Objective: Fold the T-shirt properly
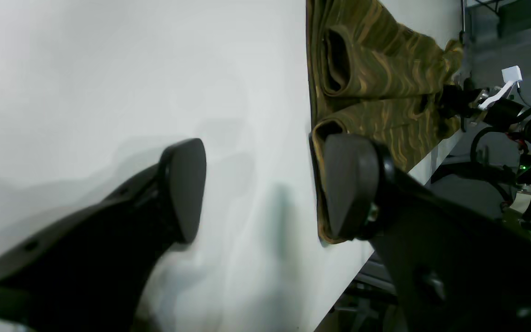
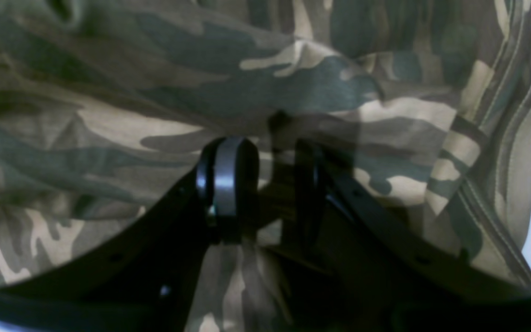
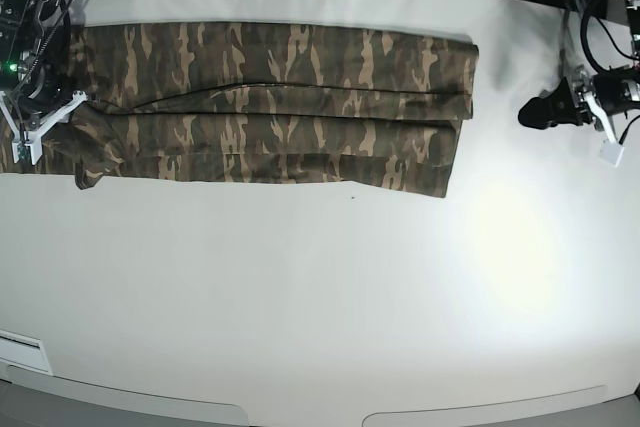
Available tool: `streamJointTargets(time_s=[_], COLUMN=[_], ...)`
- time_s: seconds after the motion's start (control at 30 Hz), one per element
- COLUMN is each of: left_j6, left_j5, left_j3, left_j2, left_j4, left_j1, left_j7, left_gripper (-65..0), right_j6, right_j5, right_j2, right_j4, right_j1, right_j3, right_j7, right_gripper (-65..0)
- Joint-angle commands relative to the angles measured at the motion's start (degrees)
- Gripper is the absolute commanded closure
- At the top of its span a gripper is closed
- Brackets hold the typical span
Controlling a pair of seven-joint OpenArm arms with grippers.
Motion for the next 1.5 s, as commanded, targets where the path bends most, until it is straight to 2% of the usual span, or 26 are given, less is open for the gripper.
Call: streamJointTargets(time_s=[0.0, 0.33, 0.53, 0.8, 0.97, 1.13, 1.33, 1.47], left_j6=[0.5, 0.6, 3.7, 4.8, 4.8, 4.8, 4.7, 4.7], left_j5=[2.1, 2.1, 10.3, 15.2, 16.2, 16.2, 14.7, 14.1], left_j3=[0.2, 7.8, 8.0, 13.2, 15.6, 15.7, 16.0, 16.5], left_j2=[-0.7, 2.9, 7.4, 13.3, 15.4, 15.9, 13.5, 13.5], left_j4=[0.4, 5.6, 5.8, 5.8, 5.8, 5.8, 6.0, 6.0], left_j1=[0.1, -3.3, -5.1, -5.9, -5.9, -5.7, -4.0, -3.5], left_j7=[1.9, 1.9, -1.7, -2.7, -2.6, -1.3, -1.1, -1.1], left_gripper=[-42.4, -42.4, -42.4, -42.4, -42.4, -42.4, -42.2, -42.2], right_j6=[-0.2, -0.3, 0.1, 0.1, 0.1, 0.1, 0.1, 0.1], right_j5=[0.2, -0.1, -0.3, -0.3, -2.3, -2.4, -2.4, -2.4], right_j2=[1.0, 1.0, 1.0, 1.0, 1.0, 1.0, 1.0, 1.0], right_j4=[0.9, 0.9, 0.9, 0.9, 0.9, 0.9, 0.9, 0.9], right_j1=[0.2, 0.2, 0.2, 0.2, 0.2, 0.2, 0.2, 0.3], right_j3=[0.3, 0.3, 0.3, 0.3, 0.3, 0.3, 0.3, 0.3], right_j7=[-0.2, -0.5, -0.6, -0.6, -0.6, -0.6, -0.6, -0.4], right_gripper=[-21.3, -21.3, -21.3, -21.3, -21.3, -21.3, -21.3, -21.3])
